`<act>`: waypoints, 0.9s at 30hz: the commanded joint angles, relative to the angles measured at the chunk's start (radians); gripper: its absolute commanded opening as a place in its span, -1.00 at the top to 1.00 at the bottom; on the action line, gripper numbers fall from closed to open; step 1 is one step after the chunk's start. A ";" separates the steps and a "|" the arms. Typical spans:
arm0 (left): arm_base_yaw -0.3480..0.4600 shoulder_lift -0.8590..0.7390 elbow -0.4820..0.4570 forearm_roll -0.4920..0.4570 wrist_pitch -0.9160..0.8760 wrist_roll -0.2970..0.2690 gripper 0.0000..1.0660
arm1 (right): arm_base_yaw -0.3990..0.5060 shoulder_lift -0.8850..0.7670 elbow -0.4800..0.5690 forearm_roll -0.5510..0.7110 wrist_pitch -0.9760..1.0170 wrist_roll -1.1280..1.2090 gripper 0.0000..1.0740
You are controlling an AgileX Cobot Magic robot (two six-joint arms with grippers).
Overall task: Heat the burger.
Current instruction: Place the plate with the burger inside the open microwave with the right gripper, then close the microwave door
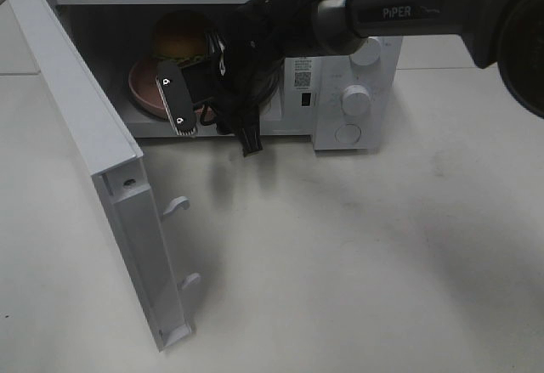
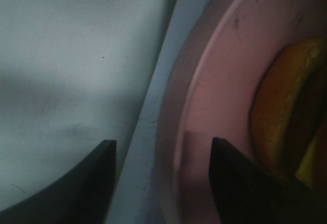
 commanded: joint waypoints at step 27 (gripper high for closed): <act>-0.002 -0.025 0.004 0.003 -0.006 -0.004 -0.90 | 0.001 -0.330 0.535 0.007 -0.188 0.173 -0.28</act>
